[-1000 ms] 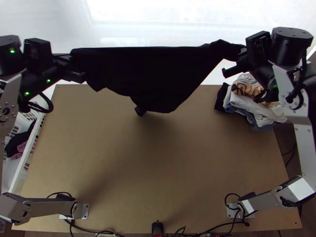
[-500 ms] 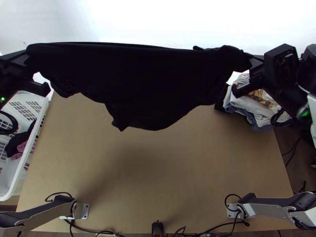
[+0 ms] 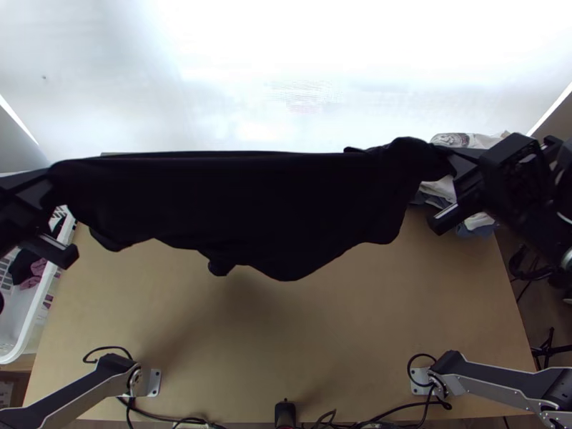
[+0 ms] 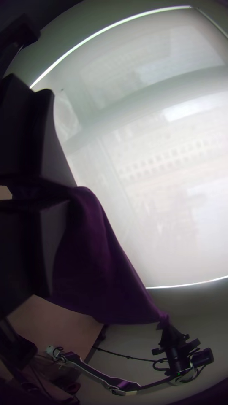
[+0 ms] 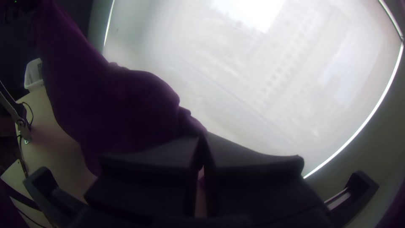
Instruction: Fold the t-shirt
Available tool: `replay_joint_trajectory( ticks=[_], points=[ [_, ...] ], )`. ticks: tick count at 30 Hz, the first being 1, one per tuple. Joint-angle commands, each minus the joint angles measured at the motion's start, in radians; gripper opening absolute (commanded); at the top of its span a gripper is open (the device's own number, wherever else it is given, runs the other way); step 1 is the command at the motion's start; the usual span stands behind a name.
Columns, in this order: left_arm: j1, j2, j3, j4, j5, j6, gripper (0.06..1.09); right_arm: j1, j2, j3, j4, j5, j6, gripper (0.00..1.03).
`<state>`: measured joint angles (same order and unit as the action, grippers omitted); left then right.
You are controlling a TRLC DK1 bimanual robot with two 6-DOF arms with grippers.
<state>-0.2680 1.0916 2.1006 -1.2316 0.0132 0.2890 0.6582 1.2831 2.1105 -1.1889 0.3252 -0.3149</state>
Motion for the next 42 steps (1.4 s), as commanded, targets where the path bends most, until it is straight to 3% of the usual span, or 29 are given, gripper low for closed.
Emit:
replay_joint_trajectory(
  ticks=[1,6,11,16,23,24,32,34,36,42],
  points=[
    [-0.060,-0.030,-0.350,0.115,0.016,0.025,0.10,-0.009,-0.007,-0.251,0.166,-0.012,-0.012,0.03],
    [-0.074,0.056,-0.582,0.362,0.018,0.033,0.10,-0.103,0.084,-0.472,0.437,-0.097,-0.024,0.03],
    [0.007,0.186,-0.623,0.547,0.018,0.045,0.10,-0.180,0.263,-0.512,0.660,-0.107,-0.024,0.03],
    [0.118,0.287,-0.625,0.626,0.018,0.073,0.10,-0.241,0.450,-0.443,0.741,-0.107,-0.016,0.03],
    [0.194,0.393,-0.668,0.741,0.030,0.091,0.10,-0.290,0.674,-0.342,0.750,-0.107,0.005,0.03],
    [0.196,0.407,-0.674,0.755,0.030,0.091,0.10,-0.290,0.693,-0.337,0.747,-0.107,0.008,0.08],
    [0.211,0.465,-0.754,0.837,0.031,0.067,0.10,-0.249,0.708,-0.346,0.681,-0.115,0.039,0.79],
    [0.208,0.464,-0.771,0.843,0.031,0.059,0.10,-0.230,0.690,-0.345,0.663,-0.117,0.039,0.92],
    [0.207,0.464,-0.781,0.853,0.031,0.055,0.10,-0.207,0.667,-0.343,0.647,-0.152,0.042,0.98],
    [0.205,0.461,-0.798,0.856,0.031,0.018,0.10,-0.101,0.588,-0.317,0.561,-0.206,0.079,0.98]
  ],
)
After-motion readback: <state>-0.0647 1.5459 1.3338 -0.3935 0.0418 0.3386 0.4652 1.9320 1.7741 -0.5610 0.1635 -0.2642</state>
